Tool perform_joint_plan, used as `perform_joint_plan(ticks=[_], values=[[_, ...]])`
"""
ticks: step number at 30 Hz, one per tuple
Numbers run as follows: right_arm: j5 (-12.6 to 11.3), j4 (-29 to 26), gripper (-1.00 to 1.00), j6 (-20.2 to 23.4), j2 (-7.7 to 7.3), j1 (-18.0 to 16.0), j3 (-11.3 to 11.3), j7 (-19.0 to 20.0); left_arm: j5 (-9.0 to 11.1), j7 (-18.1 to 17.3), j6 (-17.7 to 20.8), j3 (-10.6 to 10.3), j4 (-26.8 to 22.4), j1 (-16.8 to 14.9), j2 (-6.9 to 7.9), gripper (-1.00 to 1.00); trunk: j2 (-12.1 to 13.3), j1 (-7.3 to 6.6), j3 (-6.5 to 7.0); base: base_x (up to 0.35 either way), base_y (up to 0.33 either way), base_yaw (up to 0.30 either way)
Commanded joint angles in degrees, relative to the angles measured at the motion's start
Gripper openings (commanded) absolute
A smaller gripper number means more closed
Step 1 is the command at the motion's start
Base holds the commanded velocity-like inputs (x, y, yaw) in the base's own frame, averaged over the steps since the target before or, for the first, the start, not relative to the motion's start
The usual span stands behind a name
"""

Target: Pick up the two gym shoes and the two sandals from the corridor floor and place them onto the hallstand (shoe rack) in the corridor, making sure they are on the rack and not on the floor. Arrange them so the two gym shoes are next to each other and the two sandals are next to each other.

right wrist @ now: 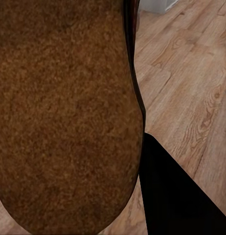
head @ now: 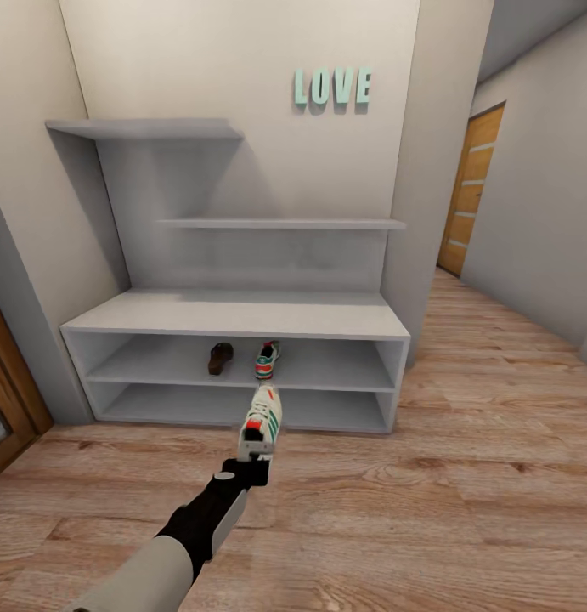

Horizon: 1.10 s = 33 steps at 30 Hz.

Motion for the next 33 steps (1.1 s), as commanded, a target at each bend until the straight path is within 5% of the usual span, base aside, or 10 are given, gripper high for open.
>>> perform_joint_plan(ticks=[1, 10, 21, 33], values=[[0.2, -0.1, -1.0, 0.3, 0.01, -0.1, -0.1, 0.0, 0.8, 0.5, 0.3, -0.5, 0.4, 0.0, 0.04, -1.0, 0.0, -0.02, -0.06, 0.0, 0.0, 0.0], [0.2, 0.0, -1.0, 0.3, 0.01, -0.1, -0.1, 0.0, 7.6, 0.5, 0.3, -0.4, 1.3, 0.0, 0.03, -1.0, 0.0, -0.02, -0.06, 0.0, 0.0, 0.0], [0.2, -0.1, -1.0, 0.3, 0.01, -0.1, -0.1, 0.0, 7.9, 0.6, 0.4, -0.5, 1.3, 0.0, 0.04, -1.0, 0.0, -0.02, -0.06, 0.036, 0.0, 0.0], [0.3, -0.1, -1.0, 0.3, 0.01, -0.1, -0.1, 0.0, 7.8, 0.6, 0.4, -0.5, 1.3, 0.0, 0.05, -1.0, 0.0, -0.02, -0.06, 0.324, -0.005, 0.0]])
